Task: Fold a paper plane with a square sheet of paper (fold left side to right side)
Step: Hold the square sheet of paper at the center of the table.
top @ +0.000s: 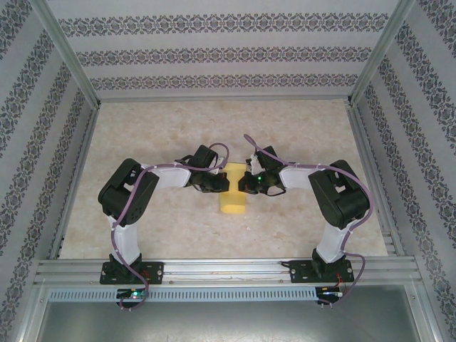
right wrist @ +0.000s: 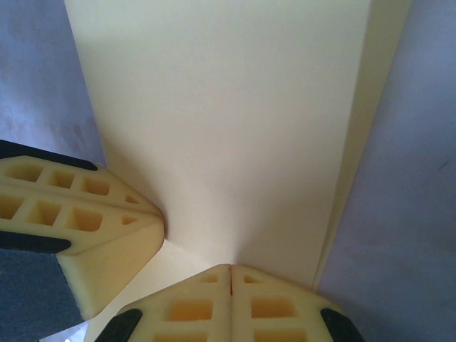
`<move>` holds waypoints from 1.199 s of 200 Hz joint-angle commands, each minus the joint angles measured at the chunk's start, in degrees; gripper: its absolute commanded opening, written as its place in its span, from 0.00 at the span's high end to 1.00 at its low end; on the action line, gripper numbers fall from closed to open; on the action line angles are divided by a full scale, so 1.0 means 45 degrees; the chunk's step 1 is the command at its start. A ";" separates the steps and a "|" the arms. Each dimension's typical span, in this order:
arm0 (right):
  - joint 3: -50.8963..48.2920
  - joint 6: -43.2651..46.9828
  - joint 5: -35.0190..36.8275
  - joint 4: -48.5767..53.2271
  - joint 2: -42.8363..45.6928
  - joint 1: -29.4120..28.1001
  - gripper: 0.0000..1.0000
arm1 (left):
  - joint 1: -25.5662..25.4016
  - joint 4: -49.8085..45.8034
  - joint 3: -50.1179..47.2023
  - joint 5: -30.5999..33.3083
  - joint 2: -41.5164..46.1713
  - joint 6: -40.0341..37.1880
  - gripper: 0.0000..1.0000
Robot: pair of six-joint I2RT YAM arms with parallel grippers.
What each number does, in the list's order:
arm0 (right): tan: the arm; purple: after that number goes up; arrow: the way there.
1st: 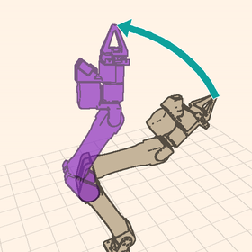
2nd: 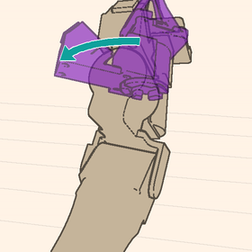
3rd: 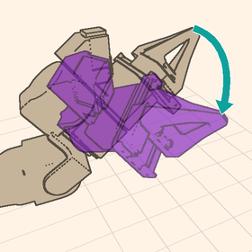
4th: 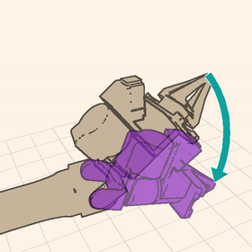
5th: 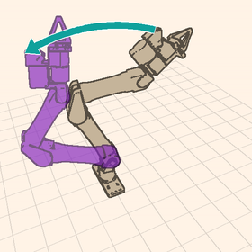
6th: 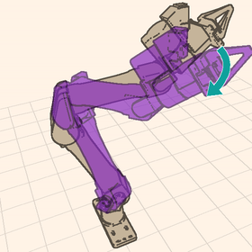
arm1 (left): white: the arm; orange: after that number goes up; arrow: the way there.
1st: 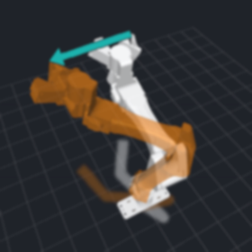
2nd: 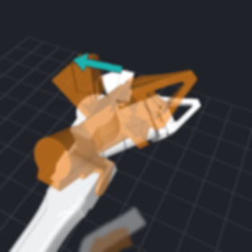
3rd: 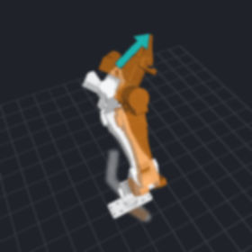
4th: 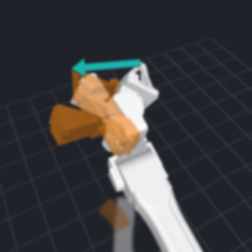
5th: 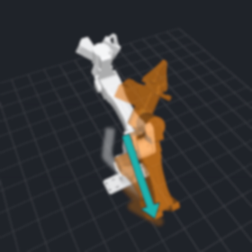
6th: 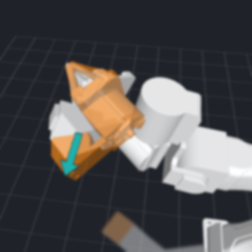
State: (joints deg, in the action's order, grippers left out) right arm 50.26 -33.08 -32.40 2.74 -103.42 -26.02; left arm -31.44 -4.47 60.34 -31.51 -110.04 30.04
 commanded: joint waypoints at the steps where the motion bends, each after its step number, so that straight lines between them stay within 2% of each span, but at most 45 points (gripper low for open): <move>1: 0.0478 -0.0204 -0.0333 0.0260 0.0572 0.0073 1.00 | -0.0181 -0.0481 -0.0405 0.0721 -0.0723 0.0028 0.95; 36: 0.0788 -0.0359 -0.0456 -0.0090 0.0495 0.0057 1.00 | -0.0198 -0.0550 -0.0393 0.0812 -0.0724 0.0003 0.95; 129: 0.1553 -0.0483 -0.0282 -0.0502 -0.1276 -0.0074 1.00 | -0.0279 -0.0492 -0.0374 0.0824 -0.0703 0.0024 0.95; 240: 0.0590 -0.0535 0.1311 0.0611 -0.1853 0.0094 1.00 | -0.0301 -0.0649 -0.1046 0.0734 0.0012 0.0004 0.96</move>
State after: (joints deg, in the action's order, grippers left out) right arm 55.96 -35.64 -32.93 0.64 -109.38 -26.02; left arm -31.55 -2.85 59.16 -31.31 -109.62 30.04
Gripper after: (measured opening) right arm 0.046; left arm 0.052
